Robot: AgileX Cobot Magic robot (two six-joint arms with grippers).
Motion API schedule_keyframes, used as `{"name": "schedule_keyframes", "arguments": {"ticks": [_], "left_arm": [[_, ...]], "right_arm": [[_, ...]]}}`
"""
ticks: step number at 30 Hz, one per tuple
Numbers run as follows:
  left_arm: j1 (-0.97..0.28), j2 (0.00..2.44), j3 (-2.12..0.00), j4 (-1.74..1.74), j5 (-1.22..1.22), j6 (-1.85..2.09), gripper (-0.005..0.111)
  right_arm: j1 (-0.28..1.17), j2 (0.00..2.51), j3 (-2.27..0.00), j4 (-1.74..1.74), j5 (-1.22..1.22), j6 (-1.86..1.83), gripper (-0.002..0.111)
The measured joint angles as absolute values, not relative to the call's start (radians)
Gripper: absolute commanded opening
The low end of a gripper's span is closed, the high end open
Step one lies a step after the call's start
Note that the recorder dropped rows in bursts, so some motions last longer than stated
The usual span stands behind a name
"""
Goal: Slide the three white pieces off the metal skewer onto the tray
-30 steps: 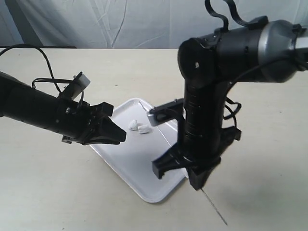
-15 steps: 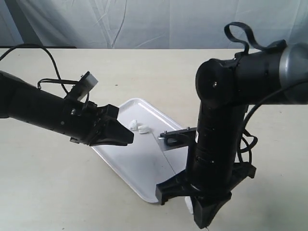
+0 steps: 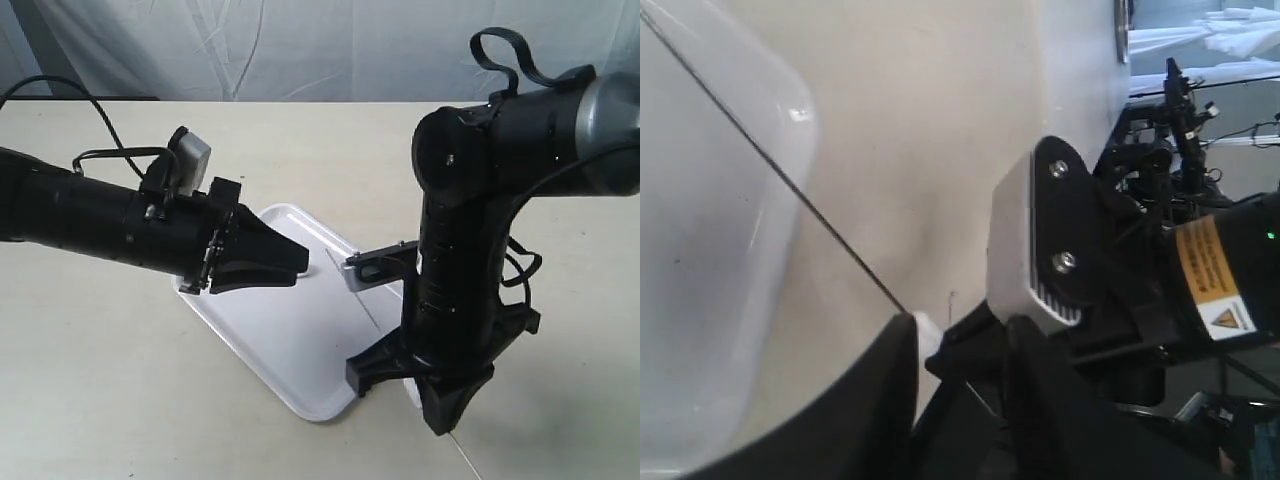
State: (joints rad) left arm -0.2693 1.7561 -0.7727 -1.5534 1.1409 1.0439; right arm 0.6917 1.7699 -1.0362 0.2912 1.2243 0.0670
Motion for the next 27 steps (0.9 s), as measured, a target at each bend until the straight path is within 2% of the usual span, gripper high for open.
{"name": "schedule_keyframes", "arguments": {"ticks": [9,16,27], "left_arm": [[-0.314,1.756,-0.773,-1.556,1.158,1.01,0.039],[-0.319,1.756,-0.761,-1.498,1.135,0.988,0.039],[-0.441,1.756,-0.699,-1.629,1.016,0.999,0.039]], "right_arm": [[0.692,1.774,-1.118,0.305,1.227,0.008,-0.001],[0.691,1.784,-1.164,0.146,1.223,0.089,-0.001],[0.691,1.809,-1.209,0.387,1.226,0.009,-0.001]]}}
